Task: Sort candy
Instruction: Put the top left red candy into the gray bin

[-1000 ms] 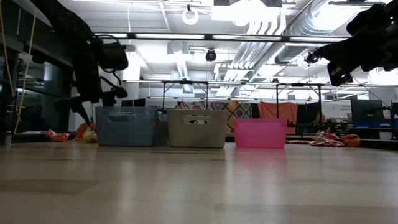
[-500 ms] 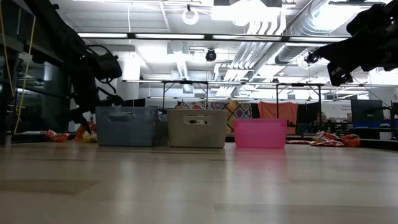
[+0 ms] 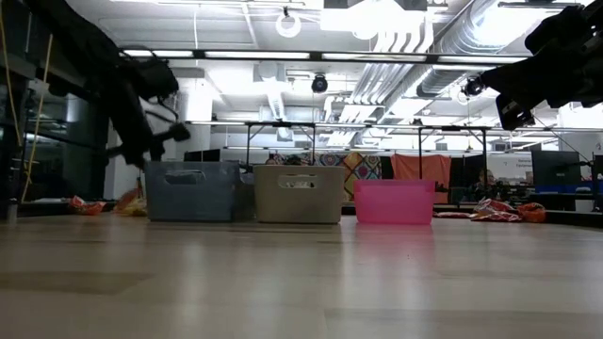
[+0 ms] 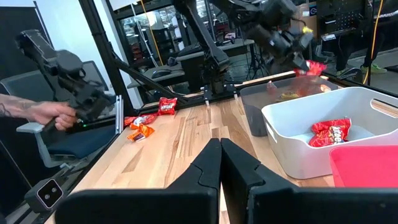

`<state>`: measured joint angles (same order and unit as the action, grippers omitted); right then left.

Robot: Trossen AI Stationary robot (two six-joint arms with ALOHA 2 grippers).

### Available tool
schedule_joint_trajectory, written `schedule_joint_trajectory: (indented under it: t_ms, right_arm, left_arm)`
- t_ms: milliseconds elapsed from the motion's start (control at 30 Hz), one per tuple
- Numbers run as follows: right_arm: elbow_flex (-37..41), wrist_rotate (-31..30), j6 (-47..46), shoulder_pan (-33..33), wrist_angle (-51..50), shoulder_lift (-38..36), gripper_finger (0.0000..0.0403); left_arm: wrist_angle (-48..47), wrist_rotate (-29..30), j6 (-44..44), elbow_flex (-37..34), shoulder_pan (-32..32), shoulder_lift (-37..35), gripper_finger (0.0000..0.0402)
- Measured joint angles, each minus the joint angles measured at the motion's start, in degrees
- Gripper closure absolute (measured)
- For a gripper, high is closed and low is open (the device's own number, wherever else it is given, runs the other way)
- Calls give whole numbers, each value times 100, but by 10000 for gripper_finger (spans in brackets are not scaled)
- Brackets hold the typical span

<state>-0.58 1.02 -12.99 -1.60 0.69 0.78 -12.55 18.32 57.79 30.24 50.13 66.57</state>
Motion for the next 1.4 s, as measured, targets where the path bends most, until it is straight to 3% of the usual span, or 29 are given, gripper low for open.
schedule_joint_trajectory:
  t_ms: [333,567,967,1267,1400]
  right_arm:
    - [0,0,0,0,-1,0,402]
    - [0,2,0,0,0,0,402]
    - [0,1,2,0,0,0,402]
    - [0,0,2,1,0,0,402]
    - [0,0,1,1,-2,0,402]
  left_arm:
    - [-531,-163,-811,2,-715,-2060,401]
    - [-338,-172,-785,2,-1530,-2711,401]
    - [1112,-104,-433,2,-2448,-2390,401]
    - [2546,44,-26,7,-3050,-1402,401]
    - [2707,60,58,287,-3323,-802,401]
